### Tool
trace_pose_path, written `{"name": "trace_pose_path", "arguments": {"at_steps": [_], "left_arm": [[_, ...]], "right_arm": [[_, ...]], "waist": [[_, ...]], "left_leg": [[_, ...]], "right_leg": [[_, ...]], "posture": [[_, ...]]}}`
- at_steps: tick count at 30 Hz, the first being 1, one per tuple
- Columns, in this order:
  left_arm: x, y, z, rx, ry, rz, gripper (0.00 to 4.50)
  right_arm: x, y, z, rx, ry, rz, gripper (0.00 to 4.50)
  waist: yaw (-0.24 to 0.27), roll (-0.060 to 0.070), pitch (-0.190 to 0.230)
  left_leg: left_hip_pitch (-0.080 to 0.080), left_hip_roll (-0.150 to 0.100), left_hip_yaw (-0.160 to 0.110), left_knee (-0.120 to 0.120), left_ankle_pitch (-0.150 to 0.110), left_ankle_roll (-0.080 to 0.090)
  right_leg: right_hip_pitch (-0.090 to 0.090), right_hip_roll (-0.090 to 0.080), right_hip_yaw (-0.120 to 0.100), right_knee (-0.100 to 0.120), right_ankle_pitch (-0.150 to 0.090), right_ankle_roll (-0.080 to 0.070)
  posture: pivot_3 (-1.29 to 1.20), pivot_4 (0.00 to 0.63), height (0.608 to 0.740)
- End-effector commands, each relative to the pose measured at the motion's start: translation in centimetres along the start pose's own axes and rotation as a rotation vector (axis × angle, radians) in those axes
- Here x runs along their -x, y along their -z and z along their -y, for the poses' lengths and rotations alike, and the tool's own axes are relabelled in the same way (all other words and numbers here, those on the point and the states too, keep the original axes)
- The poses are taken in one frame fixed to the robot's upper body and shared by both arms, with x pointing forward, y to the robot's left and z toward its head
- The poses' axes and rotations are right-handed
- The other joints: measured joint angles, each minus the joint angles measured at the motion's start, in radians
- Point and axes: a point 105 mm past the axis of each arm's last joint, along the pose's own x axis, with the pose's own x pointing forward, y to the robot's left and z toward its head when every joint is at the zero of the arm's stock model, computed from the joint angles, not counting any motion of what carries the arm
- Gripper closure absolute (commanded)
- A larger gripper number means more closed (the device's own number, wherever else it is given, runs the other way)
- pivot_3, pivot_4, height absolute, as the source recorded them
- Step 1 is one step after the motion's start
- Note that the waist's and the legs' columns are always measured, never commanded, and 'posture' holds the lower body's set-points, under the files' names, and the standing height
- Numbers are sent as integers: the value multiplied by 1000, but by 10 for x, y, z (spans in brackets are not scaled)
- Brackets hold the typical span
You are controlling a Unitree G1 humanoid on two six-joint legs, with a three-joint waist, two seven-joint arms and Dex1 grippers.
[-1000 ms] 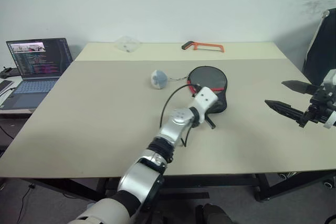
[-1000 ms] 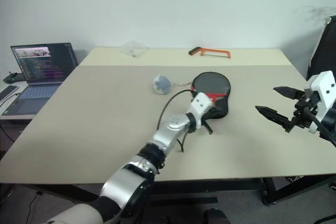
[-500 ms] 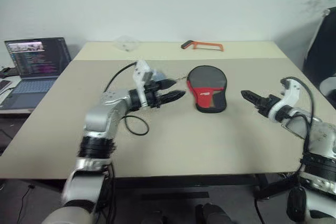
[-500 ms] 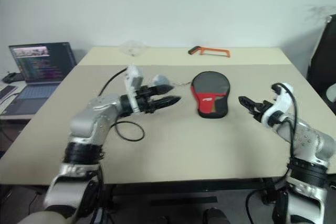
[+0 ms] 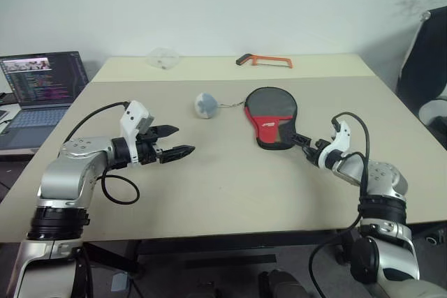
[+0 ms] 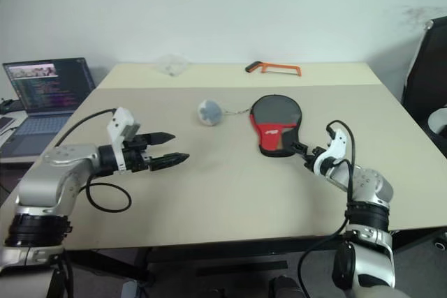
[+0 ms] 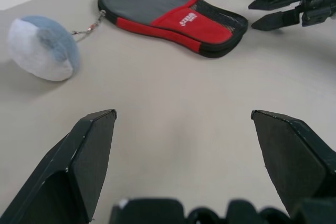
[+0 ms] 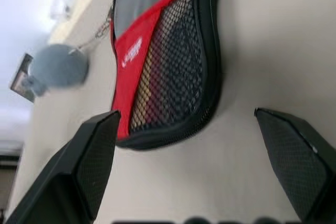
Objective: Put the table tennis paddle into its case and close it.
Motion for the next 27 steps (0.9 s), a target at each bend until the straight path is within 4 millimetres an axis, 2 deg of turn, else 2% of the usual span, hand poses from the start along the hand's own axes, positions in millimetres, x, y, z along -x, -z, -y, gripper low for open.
{"name": "trace_pose_path", "arguments": {"at_steps": [1, 10, 23, 26, 27], "left_arm": [[4, -12, 6, -53, -7, 28, 19], [1, -6, 10, -38, -24, 21, 19], [-6, -9, 16, -49, -7, 28, 19], [-6, -9, 17, -55, -5, 27, 0], [-6, -9, 16, -56, -5, 27, 0]], "right_arm": [[-11, -4, -15, -17, -67, 12, 0], [-33, 6, -51, -36, -185, -25, 0], [-51, 9, -46, -103, -127, -14, 0], [-55, 16, -36, -117, -74, -25, 586], [-55, 18, -36, -121, -72, -31, 998]], "waist": [[-4, 0, 0], [-16, 0, 0], [-17, 0, 0], [-17, 0, 0], [-17, 0, 0]], "left_leg": [[0, 0, 0, 0, 0, 0], [0, 1, 0, 0, 0, 0], [-1, 1, -1, -1, 0, 0], [-1, 1, -1, -1, 0, 0], [-1, 1, -1, -1, 0, 0]], "right_leg": [[0, 0, 0, 0, 0, 0], [0, -1, 0, 0, 0, -1], [-1, -2, 0, 0, 0, -1], [-1, -2, 0, 0, 0, -1], [-1, -2, 0, 0, 0, -1]], "posture": [[0, 150, 740], [0, 150, 740], [0, 150, 740], [0, 150, 740], [0, 150, 740]]}}
